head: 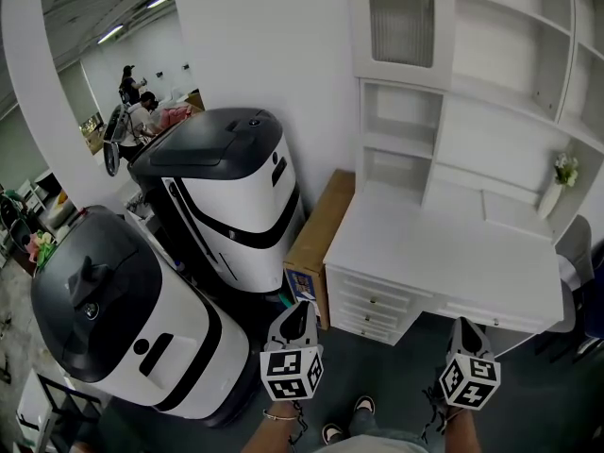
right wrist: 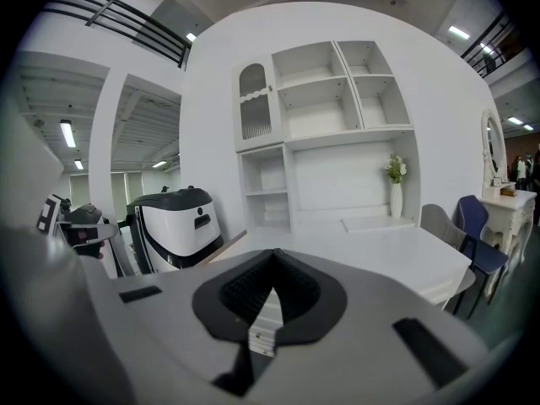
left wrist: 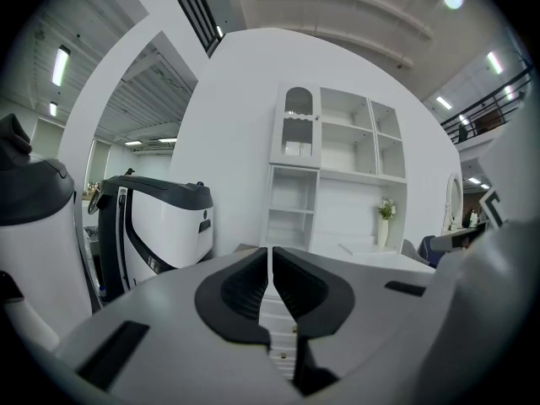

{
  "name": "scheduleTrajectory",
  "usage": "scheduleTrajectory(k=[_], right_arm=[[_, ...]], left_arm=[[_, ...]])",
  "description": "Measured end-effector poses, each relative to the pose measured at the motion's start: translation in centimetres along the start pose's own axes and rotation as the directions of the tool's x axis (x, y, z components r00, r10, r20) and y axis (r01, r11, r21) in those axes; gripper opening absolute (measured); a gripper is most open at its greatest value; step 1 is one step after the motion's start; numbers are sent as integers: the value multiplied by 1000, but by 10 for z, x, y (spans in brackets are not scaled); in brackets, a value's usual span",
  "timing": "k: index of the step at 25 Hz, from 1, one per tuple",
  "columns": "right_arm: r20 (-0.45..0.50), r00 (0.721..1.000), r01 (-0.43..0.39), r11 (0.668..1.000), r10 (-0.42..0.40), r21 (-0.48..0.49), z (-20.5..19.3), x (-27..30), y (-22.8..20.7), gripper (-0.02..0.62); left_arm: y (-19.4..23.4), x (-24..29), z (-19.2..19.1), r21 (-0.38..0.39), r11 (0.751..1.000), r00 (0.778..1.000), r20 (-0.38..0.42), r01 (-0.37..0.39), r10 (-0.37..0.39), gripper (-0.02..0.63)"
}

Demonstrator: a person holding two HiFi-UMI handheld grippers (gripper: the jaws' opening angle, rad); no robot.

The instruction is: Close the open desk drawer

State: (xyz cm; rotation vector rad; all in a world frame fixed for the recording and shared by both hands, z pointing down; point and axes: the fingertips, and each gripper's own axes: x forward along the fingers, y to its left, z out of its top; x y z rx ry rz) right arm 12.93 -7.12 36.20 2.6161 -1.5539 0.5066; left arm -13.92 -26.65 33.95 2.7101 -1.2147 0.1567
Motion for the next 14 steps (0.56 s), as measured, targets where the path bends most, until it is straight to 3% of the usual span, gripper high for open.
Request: scheduleTrajectory(k=[14], right_arm=[[-7, 1000, -3, 1000, 3, 11, 1, 12, -6, 3]], left_arm=[[-4, 19, -7, -6, 1000, 1000, -23, 5, -5, 31]])
